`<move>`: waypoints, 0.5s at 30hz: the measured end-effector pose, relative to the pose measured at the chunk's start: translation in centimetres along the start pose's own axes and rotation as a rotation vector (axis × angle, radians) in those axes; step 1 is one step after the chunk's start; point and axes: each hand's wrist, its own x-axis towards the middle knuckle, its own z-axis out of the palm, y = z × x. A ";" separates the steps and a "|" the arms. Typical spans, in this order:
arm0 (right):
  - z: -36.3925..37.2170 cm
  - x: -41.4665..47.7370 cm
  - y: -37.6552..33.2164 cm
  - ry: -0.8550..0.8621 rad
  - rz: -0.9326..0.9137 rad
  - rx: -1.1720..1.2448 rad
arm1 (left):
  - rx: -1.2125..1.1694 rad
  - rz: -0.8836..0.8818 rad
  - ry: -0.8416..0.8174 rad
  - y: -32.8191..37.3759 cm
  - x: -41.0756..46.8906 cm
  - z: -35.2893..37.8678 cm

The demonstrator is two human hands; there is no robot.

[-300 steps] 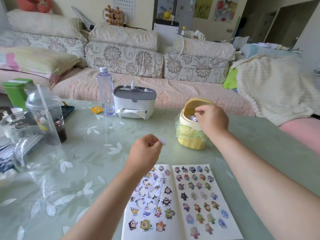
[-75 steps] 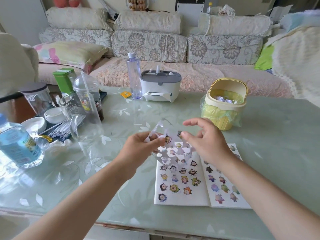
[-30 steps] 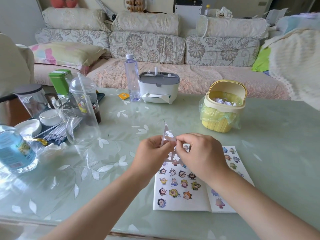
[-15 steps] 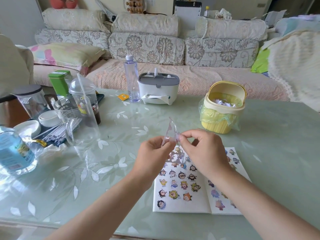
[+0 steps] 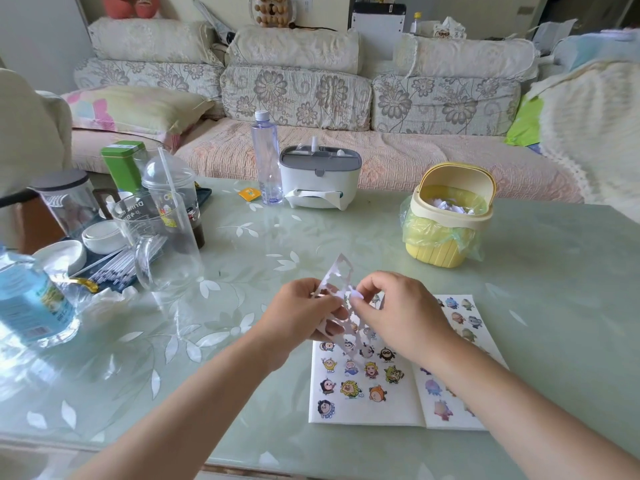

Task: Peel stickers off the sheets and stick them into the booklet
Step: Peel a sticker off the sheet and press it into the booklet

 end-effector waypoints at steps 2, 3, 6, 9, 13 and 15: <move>0.9 0.2 0.2 0.025 0.082 0.126 | -0.023 -0.028 -0.038 -0.2 0.1 -0.1; 1.2 0.3 0.2 0.036 0.106 0.176 | -0.007 -0.029 -0.033 -0.3 0.0 0.0; 1.6 0.3 0.3 0.025 0.085 0.120 | 0.435 0.152 0.096 -1.7 0.5 0.0; 2.1 0.0 0.6 -0.001 -0.029 -0.097 | 0.797 0.480 0.214 -2.9 1.1 -0.6; 3.1 0.0 1.1 -0.007 -0.110 -0.188 | 0.943 0.623 0.037 -3.8 1.9 -0.9; 3.4 0.0 1.4 -0.001 -0.127 -0.202 | 0.984 0.557 -0.046 -4.6 2.3 -1.0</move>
